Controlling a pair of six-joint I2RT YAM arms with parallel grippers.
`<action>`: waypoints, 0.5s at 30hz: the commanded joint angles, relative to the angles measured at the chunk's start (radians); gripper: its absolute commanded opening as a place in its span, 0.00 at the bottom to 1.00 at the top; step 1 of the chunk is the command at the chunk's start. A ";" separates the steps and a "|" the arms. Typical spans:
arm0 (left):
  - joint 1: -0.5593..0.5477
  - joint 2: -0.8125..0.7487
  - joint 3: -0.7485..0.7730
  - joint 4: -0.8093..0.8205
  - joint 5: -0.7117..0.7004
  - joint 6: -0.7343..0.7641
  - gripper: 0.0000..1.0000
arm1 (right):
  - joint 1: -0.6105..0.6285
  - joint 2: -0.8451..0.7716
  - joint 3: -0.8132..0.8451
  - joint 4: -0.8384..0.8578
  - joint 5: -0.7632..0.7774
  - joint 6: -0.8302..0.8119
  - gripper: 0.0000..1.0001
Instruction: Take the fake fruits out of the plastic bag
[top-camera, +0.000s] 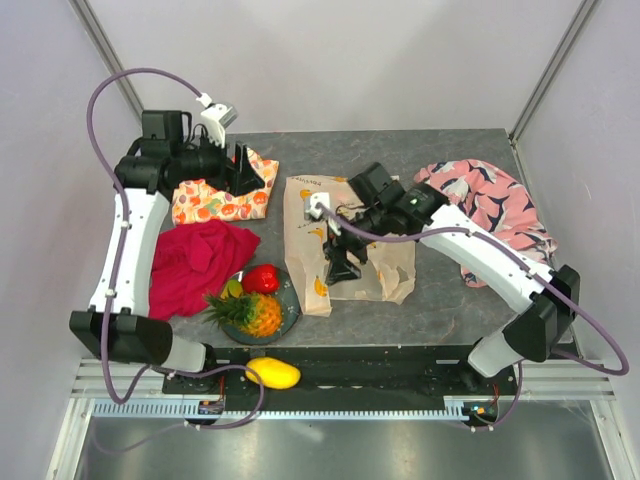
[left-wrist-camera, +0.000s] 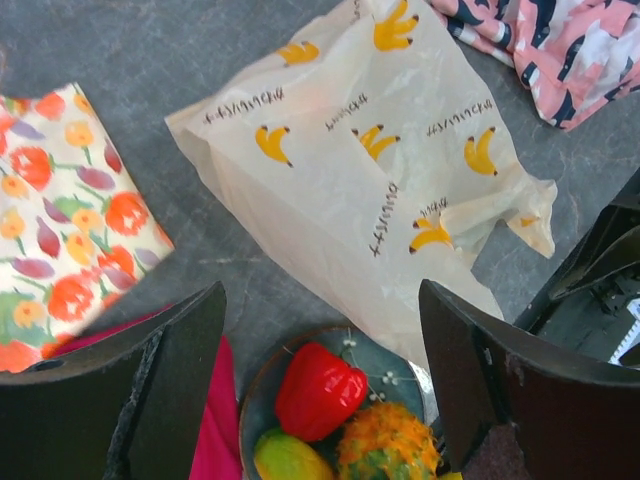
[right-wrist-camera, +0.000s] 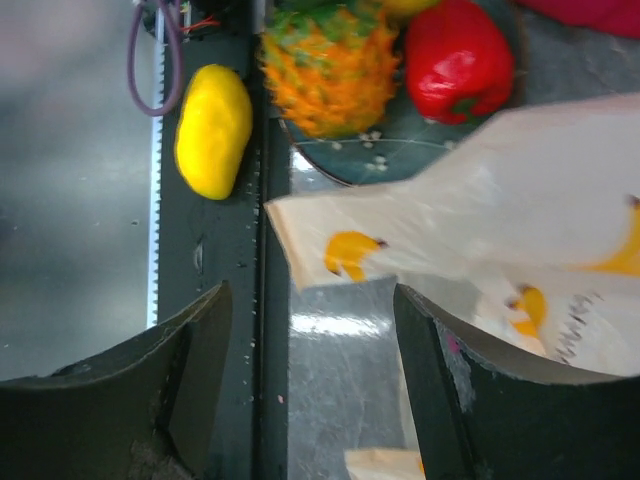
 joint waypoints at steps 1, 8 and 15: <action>0.022 -0.130 -0.108 0.027 -0.032 -0.053 0.84 | 0.183 -0.005 -0.084 0.059 0.118 0.009 0.75; 0.067 -0.304 -0.202 0.069 -0.099 -0.136 0.87 | 0.459 0.145 -0.191 0.254 0.324 0.272 0.98; 0.127 -0.377 -0.207 0.027 -0.124 -0.114 0.88 | 0.629 0.284 -0.159 0.366 0.496 0.502 0.98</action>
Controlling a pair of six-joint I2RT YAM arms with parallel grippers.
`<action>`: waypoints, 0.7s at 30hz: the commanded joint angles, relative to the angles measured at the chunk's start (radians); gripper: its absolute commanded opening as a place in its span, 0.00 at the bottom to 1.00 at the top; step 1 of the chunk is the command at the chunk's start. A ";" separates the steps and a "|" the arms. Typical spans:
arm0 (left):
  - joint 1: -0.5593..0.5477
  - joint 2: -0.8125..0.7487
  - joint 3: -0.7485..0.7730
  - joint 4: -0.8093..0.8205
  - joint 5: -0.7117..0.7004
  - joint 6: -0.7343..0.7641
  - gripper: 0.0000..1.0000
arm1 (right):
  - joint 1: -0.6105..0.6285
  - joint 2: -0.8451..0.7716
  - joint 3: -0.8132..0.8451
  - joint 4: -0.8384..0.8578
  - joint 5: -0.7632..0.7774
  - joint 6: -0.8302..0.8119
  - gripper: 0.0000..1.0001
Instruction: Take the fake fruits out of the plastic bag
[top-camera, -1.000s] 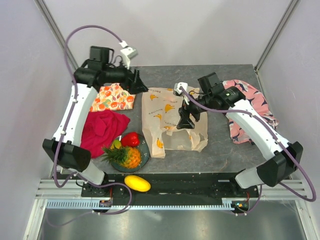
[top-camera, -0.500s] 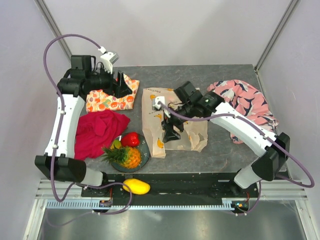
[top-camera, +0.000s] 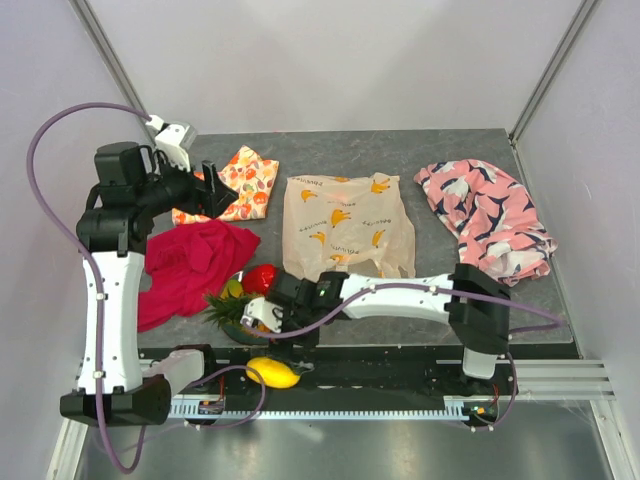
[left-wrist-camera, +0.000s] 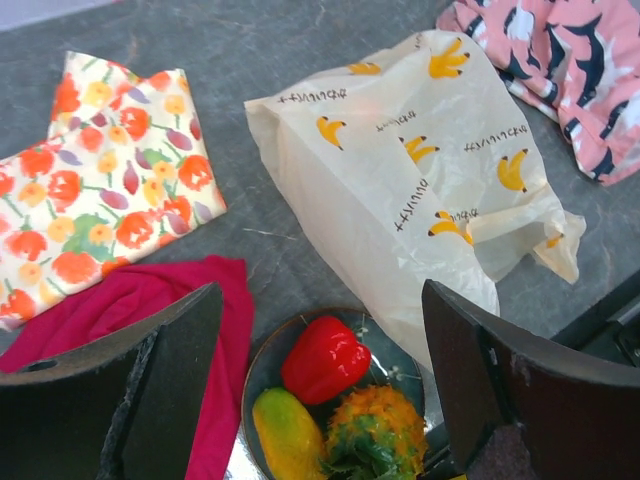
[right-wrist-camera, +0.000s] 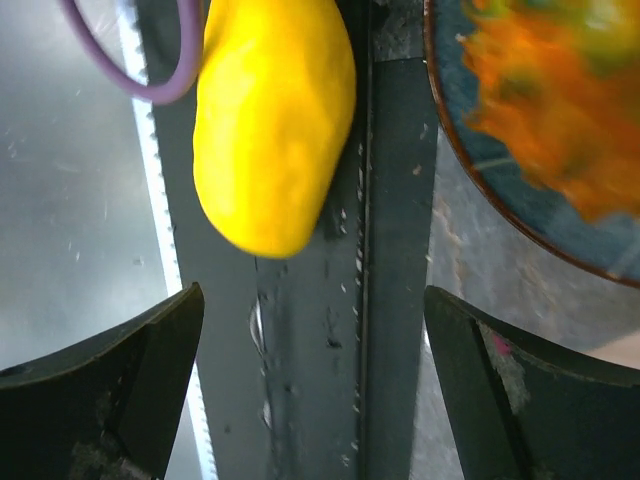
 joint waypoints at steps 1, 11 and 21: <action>0.034 -0.040 0.000 -0.001 -0.024 -0.023 0.88 | 0.111 0.051 0.038 0.114 0.156 0.205 0.98; 0.041 -0.089 -0.040 -0.014 0.001 -0.014 0.88 | 0.158 0.117 0.023 0.189 0.182 0.309 0.98; 0.043 -0.086 -0.030 -0.014 0.028 -0.025 0.88 | 0.157 0.122 0.020 0.215 0.185 0.278 0.62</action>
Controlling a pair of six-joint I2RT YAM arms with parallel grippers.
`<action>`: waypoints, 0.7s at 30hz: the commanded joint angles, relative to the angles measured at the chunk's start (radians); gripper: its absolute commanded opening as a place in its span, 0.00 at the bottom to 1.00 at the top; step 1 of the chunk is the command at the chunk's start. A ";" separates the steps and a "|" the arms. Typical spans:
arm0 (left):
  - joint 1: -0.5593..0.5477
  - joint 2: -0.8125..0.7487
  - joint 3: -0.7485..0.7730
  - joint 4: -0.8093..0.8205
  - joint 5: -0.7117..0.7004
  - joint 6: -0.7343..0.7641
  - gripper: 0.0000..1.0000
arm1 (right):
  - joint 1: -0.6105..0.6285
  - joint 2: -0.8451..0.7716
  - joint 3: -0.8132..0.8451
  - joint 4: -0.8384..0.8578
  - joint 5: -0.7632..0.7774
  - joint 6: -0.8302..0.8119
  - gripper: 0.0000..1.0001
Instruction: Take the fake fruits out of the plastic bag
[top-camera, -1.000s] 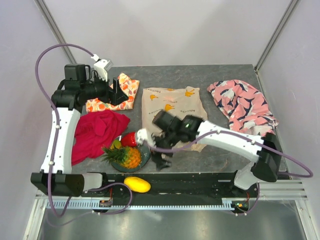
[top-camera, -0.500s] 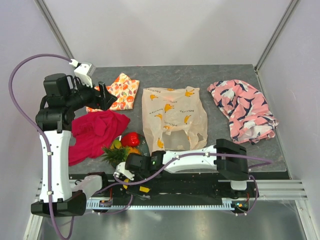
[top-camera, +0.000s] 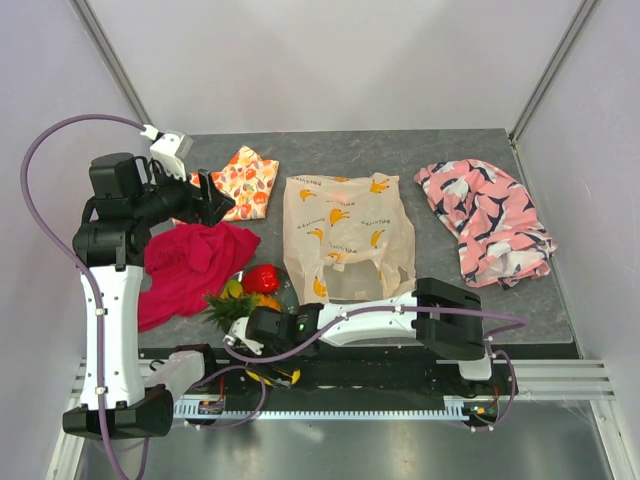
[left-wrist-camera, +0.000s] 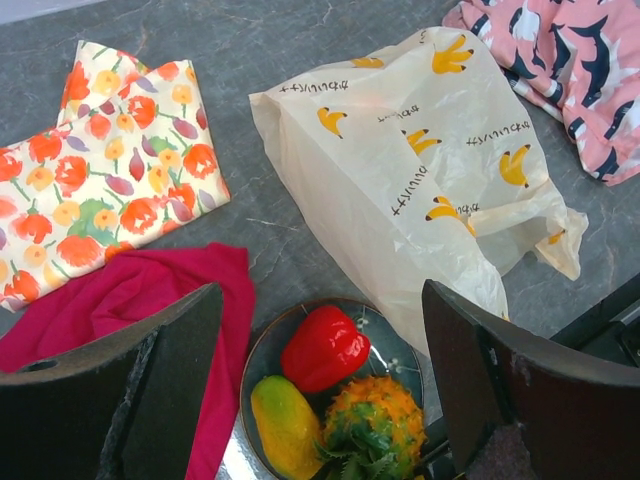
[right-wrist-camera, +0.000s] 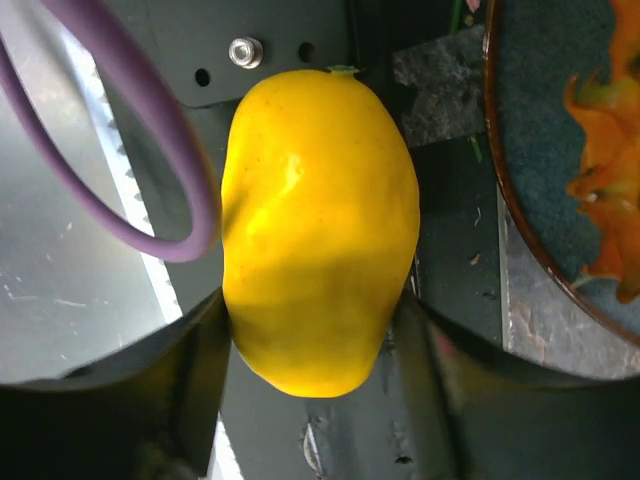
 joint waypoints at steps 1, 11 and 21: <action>0.004 -0.009 0.031 -0.006 0.031 -0.023 0.88 | -0.001 -0.056 -0.011 0.002 -0.030 -0.020 0.58; 0.006 0.019 0.066 -0.010 0.180 -0.023 0.87 | -0.137 -0.409 -0.128 -0.266 -0.078 -0.106 0.42; 0.004 0.051 0.130 -0.056 0.189 -0.034 0.87 | -0.447 -0.212 -0.045 -0.094 -0.197 0.080 0.44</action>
